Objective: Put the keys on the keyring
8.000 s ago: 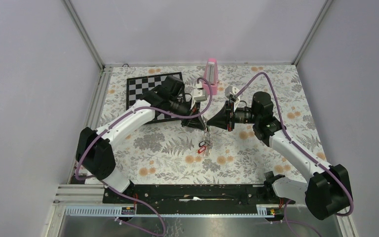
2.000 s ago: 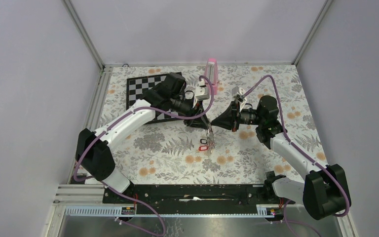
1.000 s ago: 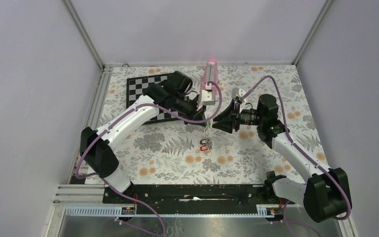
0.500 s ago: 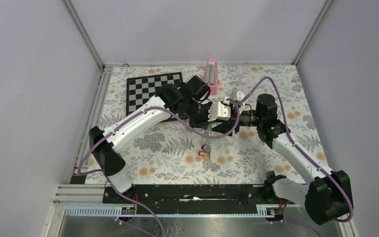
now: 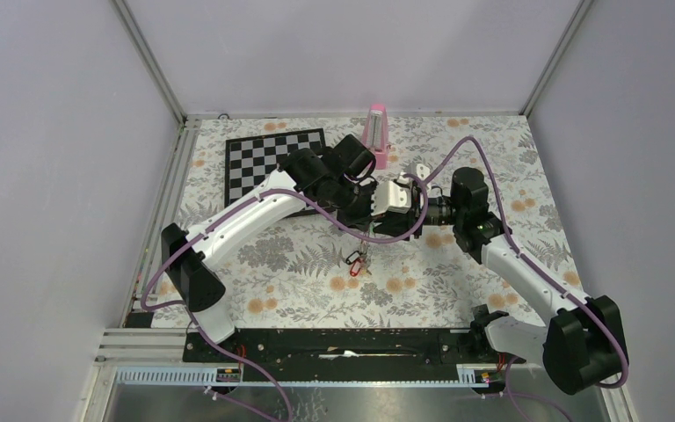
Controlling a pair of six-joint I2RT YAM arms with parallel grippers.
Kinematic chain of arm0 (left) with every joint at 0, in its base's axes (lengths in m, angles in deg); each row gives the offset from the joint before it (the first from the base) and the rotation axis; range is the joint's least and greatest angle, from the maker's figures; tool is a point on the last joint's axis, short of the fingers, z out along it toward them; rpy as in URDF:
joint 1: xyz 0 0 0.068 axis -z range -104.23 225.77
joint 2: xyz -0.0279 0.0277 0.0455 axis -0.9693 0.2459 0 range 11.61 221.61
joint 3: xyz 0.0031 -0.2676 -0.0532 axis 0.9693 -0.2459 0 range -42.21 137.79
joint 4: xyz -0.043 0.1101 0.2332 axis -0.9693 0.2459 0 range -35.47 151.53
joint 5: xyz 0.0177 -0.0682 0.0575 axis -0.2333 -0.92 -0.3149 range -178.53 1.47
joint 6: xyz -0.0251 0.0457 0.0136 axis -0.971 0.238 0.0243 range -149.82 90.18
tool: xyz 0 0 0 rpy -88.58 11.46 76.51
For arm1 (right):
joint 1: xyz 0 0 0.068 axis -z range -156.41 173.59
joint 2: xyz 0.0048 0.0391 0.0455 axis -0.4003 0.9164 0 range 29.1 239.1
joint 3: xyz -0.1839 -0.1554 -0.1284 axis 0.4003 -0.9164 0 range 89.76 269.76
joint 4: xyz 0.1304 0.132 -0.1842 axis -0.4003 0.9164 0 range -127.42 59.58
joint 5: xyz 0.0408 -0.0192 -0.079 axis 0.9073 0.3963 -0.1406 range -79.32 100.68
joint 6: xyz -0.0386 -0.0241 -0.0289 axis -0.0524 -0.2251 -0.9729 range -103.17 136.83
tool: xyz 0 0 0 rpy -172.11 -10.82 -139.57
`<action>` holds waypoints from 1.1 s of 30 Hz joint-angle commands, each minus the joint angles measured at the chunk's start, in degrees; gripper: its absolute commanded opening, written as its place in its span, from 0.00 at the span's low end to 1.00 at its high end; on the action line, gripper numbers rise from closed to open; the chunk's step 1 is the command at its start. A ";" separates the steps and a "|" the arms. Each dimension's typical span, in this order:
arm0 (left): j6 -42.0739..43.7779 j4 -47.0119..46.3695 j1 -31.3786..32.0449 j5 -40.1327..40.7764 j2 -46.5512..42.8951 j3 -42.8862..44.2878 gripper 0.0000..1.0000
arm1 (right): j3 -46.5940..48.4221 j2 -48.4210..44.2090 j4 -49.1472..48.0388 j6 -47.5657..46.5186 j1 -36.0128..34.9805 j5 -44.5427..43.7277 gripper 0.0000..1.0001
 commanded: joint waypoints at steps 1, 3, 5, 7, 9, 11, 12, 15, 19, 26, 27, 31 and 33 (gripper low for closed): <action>-0.87 -3.29 0.14 -1.59 -1.13 2.84 0.00 | -0.52 0.67 -2.68 0.74 -0.95 0.72 0.37; -1.03 -3.70 0.19 -1.62 -1.29 2.64 0.00 | -0.73 0.79 -3.25 1.22 -1.07 0.73 0.36; -1.31 -4.07 0.16 -1.69 -1.43 2.33 0.00 | -1.02 0.95 -3.72 1.70 -1.16 0.81 0.33; -1.67 -4.56 0.13 -1.84 -1.46 2.03 0.00 | -1.15 1.20 -4.53 2.36 -1.32 0.90 0.32; -1.85 -4.76 0.13 -1.93 -1.53 2.00 0.00 | -1.45 1.53 -5.02 2.81 -1.47 1.12 0.30; -1.90 -5.03 0.12 -2.02 -1.68 1.92 0.00 | -1.58 1.75 -5.43 3.20 -1.47 1.17 0.30; -1.94 -5.16 0.12 -2.05 -1.81 1.73 0.00 | -1.58 1.75 -5.64 3.37 -1.47 1.17 0.29; -1.99 -5.82 -0.11 -2.03 -2.44 0.62 0.00 | -1.92 1.79 -7.19 4.57 -1.47 1.04 0.27; -2.12 -6.66 -0.86 -2.54 -3.21 -0.94 0.00 | -3.03 1.53 -12.21 8.52 -0.47 1.10 0.26; -2.29 -8.01 -2.10 -3.38 -4.98 -3.49 0.00 | -4.54 1.13 -18.90 14.45 1.34 2.21 0.27; -2.38 -8.17 -2.16 -3.60 -5.12 -3.67 0.00 | -4.56 1.09 -18.98 14.54 1.35 2.22 0.27; -2.60 -8.20 -2.46 -4.32 -5.29 -3.82 0.00 | -4.67 1.22 -19.20 14.59 1.32 2.31 0.27; -2.80 -8.31 -2.48 -4.63 -5.27 -3.67 0.00 | -4.76 1.49 -19.31 14.66 1.33 2.23 0.27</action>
